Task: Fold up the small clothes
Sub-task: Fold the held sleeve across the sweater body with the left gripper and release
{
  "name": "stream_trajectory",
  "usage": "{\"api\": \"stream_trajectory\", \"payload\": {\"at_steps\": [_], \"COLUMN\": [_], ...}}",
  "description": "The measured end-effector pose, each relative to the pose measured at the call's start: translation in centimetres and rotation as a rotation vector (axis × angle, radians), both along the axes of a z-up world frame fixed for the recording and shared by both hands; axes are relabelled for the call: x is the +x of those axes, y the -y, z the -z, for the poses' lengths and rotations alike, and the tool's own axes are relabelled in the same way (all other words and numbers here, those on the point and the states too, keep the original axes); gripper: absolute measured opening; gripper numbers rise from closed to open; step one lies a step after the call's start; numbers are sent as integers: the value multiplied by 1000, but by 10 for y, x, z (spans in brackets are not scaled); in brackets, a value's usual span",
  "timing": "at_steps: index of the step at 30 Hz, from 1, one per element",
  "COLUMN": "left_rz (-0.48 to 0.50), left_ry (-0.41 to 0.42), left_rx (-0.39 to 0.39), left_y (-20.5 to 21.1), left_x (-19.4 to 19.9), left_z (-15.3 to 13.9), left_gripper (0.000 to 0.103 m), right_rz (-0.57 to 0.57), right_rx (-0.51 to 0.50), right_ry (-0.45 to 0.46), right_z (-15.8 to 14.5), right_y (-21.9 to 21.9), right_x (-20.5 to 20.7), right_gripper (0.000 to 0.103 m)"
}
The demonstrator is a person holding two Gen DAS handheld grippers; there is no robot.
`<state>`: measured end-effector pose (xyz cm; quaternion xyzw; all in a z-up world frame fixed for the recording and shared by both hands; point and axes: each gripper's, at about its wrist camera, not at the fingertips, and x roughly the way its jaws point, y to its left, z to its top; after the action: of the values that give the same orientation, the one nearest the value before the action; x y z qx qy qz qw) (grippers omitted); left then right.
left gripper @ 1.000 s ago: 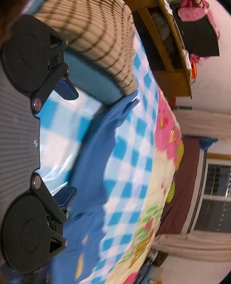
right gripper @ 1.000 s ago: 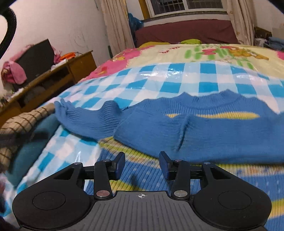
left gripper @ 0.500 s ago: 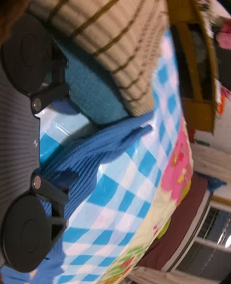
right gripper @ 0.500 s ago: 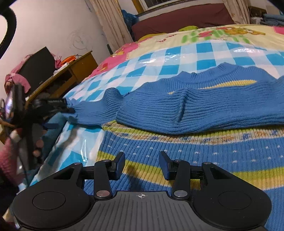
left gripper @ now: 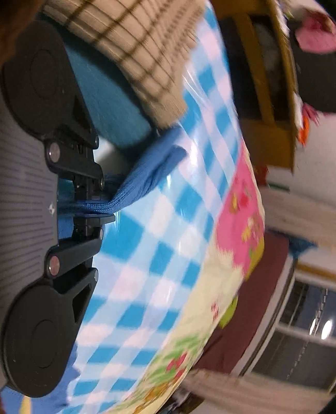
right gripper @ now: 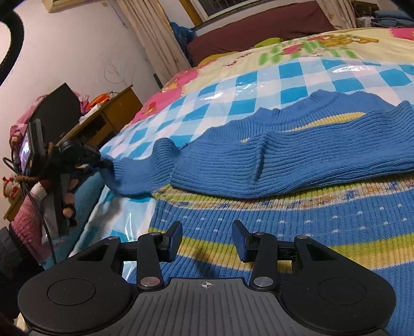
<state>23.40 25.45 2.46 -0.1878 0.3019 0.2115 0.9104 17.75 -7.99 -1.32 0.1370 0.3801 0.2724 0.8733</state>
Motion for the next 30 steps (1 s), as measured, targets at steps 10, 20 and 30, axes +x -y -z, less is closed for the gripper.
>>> {"api": "stream_trajectory", "payload": {"at_steps": [10,20,30], "left_rz": [417,752,797], "left_ry": [90,34,-65], "left_rx": [-77,106,178], "left_y": [110,240,241], "left_x": [1,-20,-75], "left_z": [-40,-22,13], "left_gripper": [12,16,43], "right_rz": [51,230,214], "right_rx": [4,-50,-47], "right_ry": [29,7,2], "right_z": [-15,-20,-36], "right_y": [23,95,95], "right_x": [-5,-11,13], "right_gripper": [42,43,49]}}
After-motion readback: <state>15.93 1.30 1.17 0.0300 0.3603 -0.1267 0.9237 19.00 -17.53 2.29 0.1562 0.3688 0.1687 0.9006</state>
